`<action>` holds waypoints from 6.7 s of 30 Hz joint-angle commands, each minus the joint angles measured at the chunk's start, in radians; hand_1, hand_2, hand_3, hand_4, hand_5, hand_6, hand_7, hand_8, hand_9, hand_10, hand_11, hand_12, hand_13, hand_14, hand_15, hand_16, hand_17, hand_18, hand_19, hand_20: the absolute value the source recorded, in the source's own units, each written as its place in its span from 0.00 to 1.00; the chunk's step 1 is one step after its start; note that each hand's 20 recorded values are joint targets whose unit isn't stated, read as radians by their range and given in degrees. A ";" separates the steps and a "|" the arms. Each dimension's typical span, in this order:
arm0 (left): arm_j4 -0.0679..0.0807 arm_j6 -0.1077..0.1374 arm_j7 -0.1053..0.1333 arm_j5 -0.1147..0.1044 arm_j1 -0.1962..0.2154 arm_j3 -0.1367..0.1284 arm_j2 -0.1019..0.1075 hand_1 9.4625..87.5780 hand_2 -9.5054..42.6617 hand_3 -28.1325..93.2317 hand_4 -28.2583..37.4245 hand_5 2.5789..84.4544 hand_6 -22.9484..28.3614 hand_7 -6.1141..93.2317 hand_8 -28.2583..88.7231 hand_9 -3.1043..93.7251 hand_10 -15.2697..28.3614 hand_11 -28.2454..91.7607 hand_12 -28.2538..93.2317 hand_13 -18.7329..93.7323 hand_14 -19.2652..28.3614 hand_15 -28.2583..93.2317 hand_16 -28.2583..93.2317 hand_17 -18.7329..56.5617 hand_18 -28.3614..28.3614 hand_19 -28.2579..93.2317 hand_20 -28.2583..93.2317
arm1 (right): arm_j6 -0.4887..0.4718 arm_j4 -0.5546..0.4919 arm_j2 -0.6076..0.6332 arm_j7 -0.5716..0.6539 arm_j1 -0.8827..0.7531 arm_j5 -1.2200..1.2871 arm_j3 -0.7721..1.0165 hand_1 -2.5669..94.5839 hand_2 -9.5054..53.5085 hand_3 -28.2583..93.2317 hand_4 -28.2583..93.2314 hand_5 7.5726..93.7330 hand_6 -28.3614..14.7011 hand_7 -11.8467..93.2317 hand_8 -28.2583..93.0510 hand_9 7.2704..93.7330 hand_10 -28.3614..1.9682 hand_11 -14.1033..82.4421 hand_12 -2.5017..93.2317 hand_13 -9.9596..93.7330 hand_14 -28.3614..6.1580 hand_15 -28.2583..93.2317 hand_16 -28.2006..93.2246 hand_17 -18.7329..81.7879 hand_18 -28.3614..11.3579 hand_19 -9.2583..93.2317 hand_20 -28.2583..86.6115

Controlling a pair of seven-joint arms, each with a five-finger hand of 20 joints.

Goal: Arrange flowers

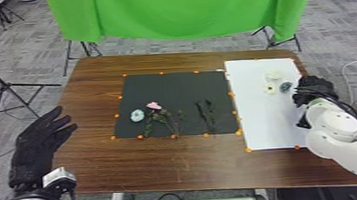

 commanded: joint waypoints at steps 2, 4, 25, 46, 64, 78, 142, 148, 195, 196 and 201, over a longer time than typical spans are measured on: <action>-0.008 0.013 0.005 -0.009 0.029 -0.011 -0.008 0.20 0.29 0.92 0.12 0.46 0.66 0.22 0.15 0.41 0.80 0.47 0.30 0.41 0.96 0.68 0.14 0.13 0.90 0.73 0.24 | -0.009 -0.140 -0.065 -0.067 0.017 -0.099 0.137 0.59 0.00 0.89 0.00 0.83 0.73 0.38 0.22 1.00 0.73 0.26 0.34 0.91 0.77 0.89 0.36 0.60 0.29 1.00 0.32; -0.012 0.019 0.007 -0.010 0.036 -0.013 -0.007 0.20 0.29 0.92 0.12 0.46 0.66 0.22 0.15 0.41 0.80 0.47 0.30 0.41 0.97 0.68 0.14 0.13 0.90 0.73 0.24 | -0.032 -0.177 -0.094 -0.112 0.001 -0.119 0.179 0.59 0.00 0.89 0.00 0.84 0.73 0.38 0.22 1.00 0.73 0.27 0.34 0.92 0.77 0.89 0.36 0.60 0.29 1.00 0.32; -0.011 0.026 0.009 -0.013 0.039 -0.014 -0.004 0.20 0.29 0.92 0.12 0.46 0.66 0.22 0.15 0.41 0.80 0.47 0.30 0.41 0.97 0.68 0.14 0.13 0.90 0.73 0.24 | -0.144 -0.199 -0.505 -0.325 0.106 -0.221 -0.062 0.59 0.00 0.89 0.00 0.84 0.73 0.37 0.22 1.00 0.73 0.26 0.35 0.92 0.77 0.90 0.37 0.60 0.29 1.00 0.33; 0.011 -0.013 -0.025 0.002 -0.022 -0.013 0.008 0.20 0.29 0.92 0.12 0.46 0.66 0.22 0.15 0.41 0.80 0.47 0.30 0.41 0.96 0.68 0.14 0.13 0.90 0.73 0.24 | 0.037 0.025 -0.636 -0.133 0.390 -0.199 -0.493 0.58 0.00 0.90 0.00 0.83 0.73 0.37 0.22 1.00 0.74 0.25 0.35 0.91 0.76 0.89 0.37 0.59 0.29 1.00 0.32; 0.015 -0.019 -0.026 0.003 -0.026 -0.015 0.010 0.20 0.29 0.91 0.12 0.47 0.66 0.22 0.15 0.41 0.80 0.47 0.30 0.41 0.96 0.68 0.14 0.13 0.90 0.73 0.24 | -0.060 0.003 -0.655 -0.184 0.339 -0.242 -0.428 0.56 0.00 0.90 0.00 0.80 0.72 0.37 0.21 0.98 0.72 0.23 0.36 0.89 0.75 0.88 0.37 0.58 0.28 1.00 0.31; 0.015 -0.010 -0.016 -0.003 -0.020 -0.012 0.013 0.20 0.29 0.91 0.12 0.47 0.66 0.22 0.15 0.41 0.80 0.47 0.30 0.41 0.96 0.68 0.14 0.13 0.90 0.73 0.24 | -0.138 -0.012 -0.651 -0.196 0.329 -0.207 -0.441 0.53 0.00 0.90 0.00 0.75 0.70 0.37 0.20 0.93 0.69 0.23 0.35 0.87 0.73 0.89 0.36 0.55 0.27 1.00 0.29; -0.006 0.012 -0.001 -0.027 0.027 -0.009 0.010 0.20 0.30 0.91 0.13 0.47 0.67 0.22 0.15 0.41 0.80 0.47 0.30 0.42 0.97 0.68 0.14 0.13 0.90 0.73 0.24 | -0.412 -0.152 -0.584 -0.315 0.124 -0.165 0.026 0.39 0.00 0.97 0.00 0.61 0.65 0.33 0.10 0.68 0.52 0.43 0.18 0.79 0.65 0.90 0.34 0.50 0.23 1.00 0.29; -0.006 0.014 -0.006 -0.024 0.024 -0.001 0.016 0.20 0.30 0.91 0.12 0.47 0.67 0.22 0.15 0.41 0.80 0.47 0.30 0.42 0.96 0.68 0.14 0.13 0.90 0.73 0.24 | -0.510 -0.176 -0.536 -0.354 0.049 -0.099 0.220 0.36 0.01 0.98 0.00 0.59 0.64 0.34 0.10 0.65 0.49 0.39 0.17 0.76 0.62 0.89 0.33 0.48 0.24 0.99 0.28; 0.003 -0.002 -0.018 -0.017 0.000 0.021 0.016 0.20 0.30 0.91 0.12 0.47 0.67 0.22 0.15 0.41 0.80 0.47 0.30 0.41 0.96 0.68 0.14 0.13 0.90 0.73 0.24 | -0.440 0.009 -0.118 -0.138 0.126 0.066 0.061 0.36 0.02 0.99 0.00 0.48 0.64 0.33 0.10 0.54 0.49 0.32 0.16 0.77 0.65 0.93 0.31 0.49 0.24 1.00 0.25; 0.002 0.002 -0.019 -0.018 -0.003 0.023 0.017 0.20 0.30 0.91 0.12 0.47 0.67 0.22 0.15 0.41 0.80 0.47 0.30 0.41 0.96 0.68 0.14 0.13 0.90 0.73 0.24 | -0.439 0.012 -0.119 -0.138 0.129 0.064 0.058 0.36 0.02 0.99 0.00 0.48 0.64 0.33 0.10 0.54 0.49 0.32 0.16 0.77 0.65 0.93 0.31 0.49 0.24 1.00 0.25; 0.000 0.011 -0.003 -0.024 0.004 0.026 0.018 0.20 0.30 0.91 0.12 0.47 0.67 0.22 0.15 0.41 0.80 0.47 0.30 0.42 0.96 0.68 0.14 0.13 0.90 0.73 0.24 | -0.446 0.021 -0.126 -0.139 0.126 0.057 0.066 0.36 0.02 0.99 0.00 0.48 0.64 0.33 0.10 0.54 0.49 0.32 0.16 0.77 0.65 0.93 0.31 0.49 0.24 1.00 0.25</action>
